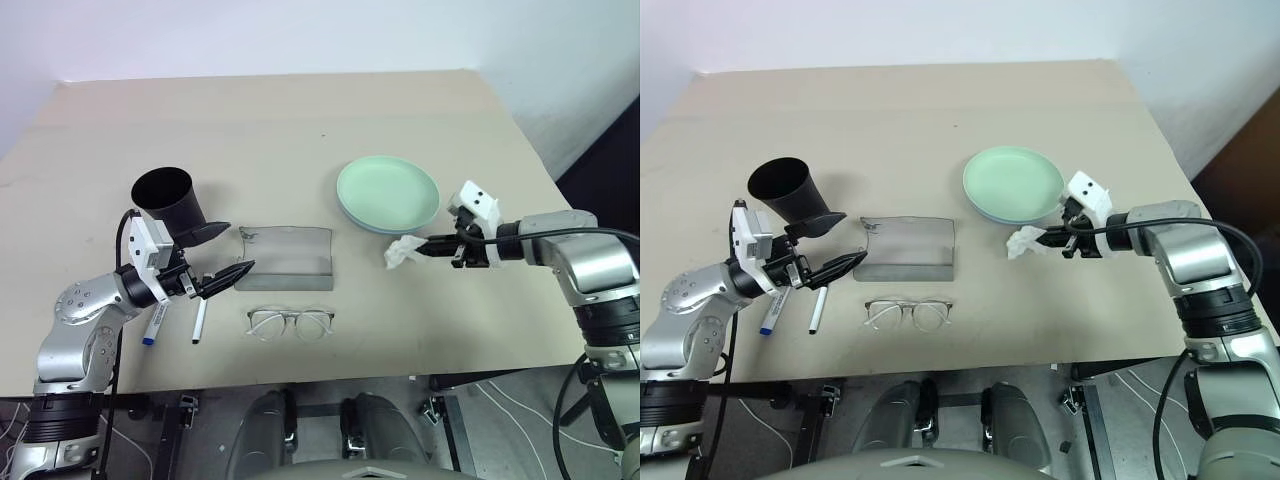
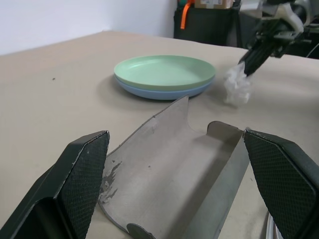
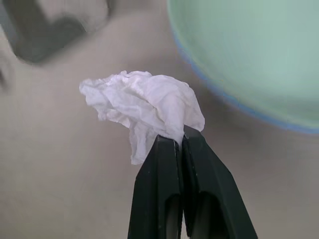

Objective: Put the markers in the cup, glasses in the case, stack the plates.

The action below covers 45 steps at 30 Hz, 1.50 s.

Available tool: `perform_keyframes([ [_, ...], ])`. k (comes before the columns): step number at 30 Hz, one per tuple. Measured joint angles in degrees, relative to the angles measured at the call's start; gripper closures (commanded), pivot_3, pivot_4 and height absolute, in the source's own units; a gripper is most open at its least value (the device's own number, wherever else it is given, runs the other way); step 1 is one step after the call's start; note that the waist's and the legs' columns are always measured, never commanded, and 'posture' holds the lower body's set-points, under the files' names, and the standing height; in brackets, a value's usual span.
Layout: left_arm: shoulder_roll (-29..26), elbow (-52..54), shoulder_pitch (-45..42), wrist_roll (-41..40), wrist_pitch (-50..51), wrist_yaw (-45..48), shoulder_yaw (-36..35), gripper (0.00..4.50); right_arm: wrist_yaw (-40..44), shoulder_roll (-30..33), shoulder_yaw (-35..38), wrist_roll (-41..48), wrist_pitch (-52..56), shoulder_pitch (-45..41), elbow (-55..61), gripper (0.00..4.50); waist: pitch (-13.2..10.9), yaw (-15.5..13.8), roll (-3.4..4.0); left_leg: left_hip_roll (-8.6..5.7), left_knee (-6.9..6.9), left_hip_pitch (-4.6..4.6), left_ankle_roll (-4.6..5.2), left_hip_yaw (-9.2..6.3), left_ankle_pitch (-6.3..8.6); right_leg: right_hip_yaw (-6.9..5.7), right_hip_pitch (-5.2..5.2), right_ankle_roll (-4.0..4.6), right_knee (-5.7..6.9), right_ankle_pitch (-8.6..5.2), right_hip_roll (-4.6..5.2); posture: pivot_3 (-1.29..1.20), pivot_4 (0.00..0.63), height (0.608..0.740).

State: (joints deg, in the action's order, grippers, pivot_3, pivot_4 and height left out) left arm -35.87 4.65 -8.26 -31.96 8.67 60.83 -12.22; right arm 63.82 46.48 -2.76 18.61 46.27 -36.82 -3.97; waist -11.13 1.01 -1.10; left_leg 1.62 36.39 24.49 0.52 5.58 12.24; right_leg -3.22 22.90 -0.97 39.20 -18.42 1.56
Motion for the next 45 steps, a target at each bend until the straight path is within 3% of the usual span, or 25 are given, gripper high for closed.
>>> perform_keyframes([
  [3,-0.03,-0.02,-0.03,0.0,-0.03,0.05,-0.05,0.0,-2.44,-2.74,3.92,2.63,0.12,-3.86,-0.74,4.47,0.0,0.05,-0.01,0.01,-0.02,-0.01,-0.01,-0.01,0.0,-0.01,-0.01,0.0,0.0,0.0,-0.02,0.0,0.15,0.715],
  [7,-0.02,-0.11,0.2,0.0,-0.24,0.15,-0.3,0.0,-6.22,-5.65,3.77,1.67,-2.62,-7.48,-5.9,4.47,0.0,-0.02,-0.01,-0.02,-0.02,0.01,0.0,0.01,0.0,0.0,0.01,0.0,-0.02,0.0,0.01,0.0,0.15,0.715],
  [16,0.53,-0.22,1.26,0.06,-1.33,-0.19,-0.55,0.0,-17.17,-13.79,-1.34,-9.37,-13.27,-17.64,-29.69,4.47,0.0,0.03,0.0,-0.02,-0.04,0.03,0.0,0.07,-0.02,0.01,0.05,0.01,0.01,0.0,-0.02,0.0,0.15,0.715],
  [20,0.56,0.15,1.32,0.07,-1.31,-1.35,-0.56,0.0,-17.26,-15.25,-2.4,-11.16,-14.82,-19.54,-34.73,3.54,0.0,-0.01,0.0,-0.02,-0.03,0.04,0.02,0.08,-0.02,0.02,0.05,0.0,0.02,0.0,-0.01,0.0,0.15,0.715],
  [30,0.22,1.25,1.9,0.04,-0.72,-2.27,-0.58,0.0,-15.32,-14.59,-2.4,-12.15,-16.3,-20.29,-35.18,0.12,-0.01,0.04,0.02,-0.01,-0.04,0.04,0.01,0.08,-0.02,0.01,0.05,0.0,0.03,0.0,-0.02,0.0,0.15,0.715],
  [33,0.03,1.25,2.03,0.02,-0.73,-2.15,-0.8,0.0,-12.38,-12.84,-1.17,-10.52,-13.82,-20.31,-31.58,0.05,-0.02,0.0,0.03,-0.01,-0.06,0.03,0.01,0.08,-0.02,0.02,0.06,0.0,0.03,0.0,-0.02,0.0,0.15,0.715],
  [40,-0.1,1.12,3.05,0.01,-1.2,-1.27,-1.58,0.0,-0.83,-11.15,-0.39,0.5,2.74,-20.62,-15.66,0.05,-0.02,0.23,0.03,0.04,-0.11,0.0,0.0,0.07,-0.01,0.03,0.09,0.01,0.03,0.01,-0.03,0.0,0.15,0.715],
  [45,-0.1,0.97,3.05,0.05,-1.53,-1.2,-1.64,0.0,6.65,-11.75,-6.56,5.5,12.0,-21.19,-9.63,0.05,-0.02,0.18,0.03,0.0,-0.13,0.04,0.0,0.07,0.01,0.05,0.14,0.03,0.0,0.0,0.08,0.0,0.15,0.715],
])
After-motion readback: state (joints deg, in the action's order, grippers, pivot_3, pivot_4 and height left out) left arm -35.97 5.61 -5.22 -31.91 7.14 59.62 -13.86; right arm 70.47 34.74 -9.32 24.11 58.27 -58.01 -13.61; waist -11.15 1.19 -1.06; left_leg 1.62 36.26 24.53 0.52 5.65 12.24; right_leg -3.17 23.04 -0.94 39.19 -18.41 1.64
